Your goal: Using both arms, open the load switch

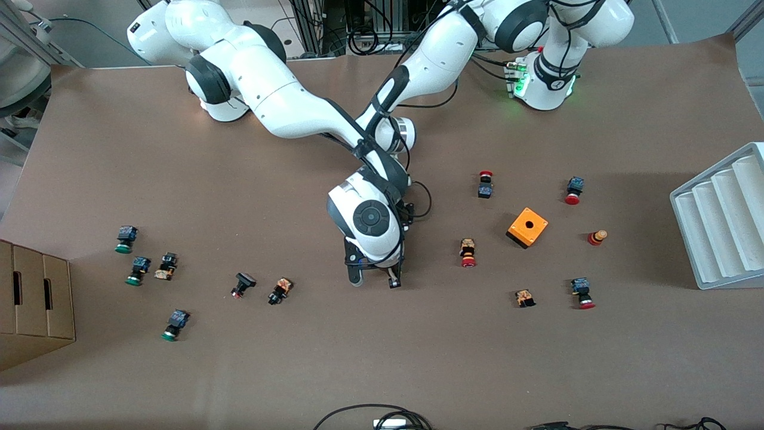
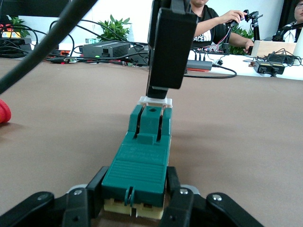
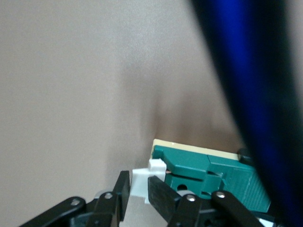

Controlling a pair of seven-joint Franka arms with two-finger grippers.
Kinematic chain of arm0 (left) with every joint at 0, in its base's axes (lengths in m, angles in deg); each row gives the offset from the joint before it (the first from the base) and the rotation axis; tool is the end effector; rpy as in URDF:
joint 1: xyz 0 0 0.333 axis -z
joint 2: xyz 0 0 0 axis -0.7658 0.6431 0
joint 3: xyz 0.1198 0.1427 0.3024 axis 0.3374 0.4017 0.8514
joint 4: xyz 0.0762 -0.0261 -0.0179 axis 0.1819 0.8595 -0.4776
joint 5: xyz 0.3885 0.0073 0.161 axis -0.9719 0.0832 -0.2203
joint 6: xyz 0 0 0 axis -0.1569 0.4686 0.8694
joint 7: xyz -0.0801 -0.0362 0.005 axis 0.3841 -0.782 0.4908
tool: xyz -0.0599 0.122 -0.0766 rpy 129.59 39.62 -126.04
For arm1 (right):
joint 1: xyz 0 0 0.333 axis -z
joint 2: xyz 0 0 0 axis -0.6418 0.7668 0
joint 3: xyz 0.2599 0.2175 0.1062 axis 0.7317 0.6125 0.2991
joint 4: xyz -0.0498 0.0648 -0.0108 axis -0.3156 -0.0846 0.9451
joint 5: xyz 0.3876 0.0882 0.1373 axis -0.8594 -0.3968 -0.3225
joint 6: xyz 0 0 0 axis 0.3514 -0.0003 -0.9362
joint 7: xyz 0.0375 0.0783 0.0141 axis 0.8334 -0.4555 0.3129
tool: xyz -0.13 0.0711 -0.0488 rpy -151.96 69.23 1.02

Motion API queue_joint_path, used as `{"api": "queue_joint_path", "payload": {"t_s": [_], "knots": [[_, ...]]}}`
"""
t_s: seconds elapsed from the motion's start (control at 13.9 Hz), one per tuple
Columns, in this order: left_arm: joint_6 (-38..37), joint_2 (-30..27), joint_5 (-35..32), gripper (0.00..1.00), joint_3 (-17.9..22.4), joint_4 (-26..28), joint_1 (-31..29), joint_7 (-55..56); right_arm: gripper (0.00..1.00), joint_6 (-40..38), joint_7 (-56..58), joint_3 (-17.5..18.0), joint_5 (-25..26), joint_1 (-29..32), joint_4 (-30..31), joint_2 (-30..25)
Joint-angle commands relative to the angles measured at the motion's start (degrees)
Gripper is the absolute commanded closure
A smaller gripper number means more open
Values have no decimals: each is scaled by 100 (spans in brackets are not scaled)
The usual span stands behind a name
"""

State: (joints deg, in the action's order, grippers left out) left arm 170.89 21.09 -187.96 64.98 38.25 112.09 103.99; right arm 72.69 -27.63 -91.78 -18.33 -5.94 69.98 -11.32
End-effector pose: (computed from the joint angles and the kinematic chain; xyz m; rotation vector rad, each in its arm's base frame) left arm 0.4063 -0.5576 0.0371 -2.4848 -0.2320 -1.8487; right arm 0.6523 0.5652 0.1799 -2.2718 1.9744 0.0381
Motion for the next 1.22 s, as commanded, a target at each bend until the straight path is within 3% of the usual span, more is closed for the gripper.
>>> {"api": "queue_joint_path", "payload": {"t_s": [0.0, 0.5, 0.58, 0.72, 1.15], "knots": [[60, 62, -112, 47, -2, -153, -68, 32, 75, -354, -153, 99, -183, 8, -226, -45], [60, 62, -112, 47, -11, -162, -68, 23, 73, -328, -92, 100, -174, 34, -94, -98], [60, 62, -112, 47, -11, -153, -68, 23, 61, -293, -91, 91, -174, 52, -94, -98], [60, 62, -112, 48, -11, -153, -68, 23, 52, -249, -74, 73, -174, 69, -103, -72], [60, 62, -112, 48, -11, -162, -68, 14, 52, -100, -74, 56, -174, 78, -103, 42]]}}
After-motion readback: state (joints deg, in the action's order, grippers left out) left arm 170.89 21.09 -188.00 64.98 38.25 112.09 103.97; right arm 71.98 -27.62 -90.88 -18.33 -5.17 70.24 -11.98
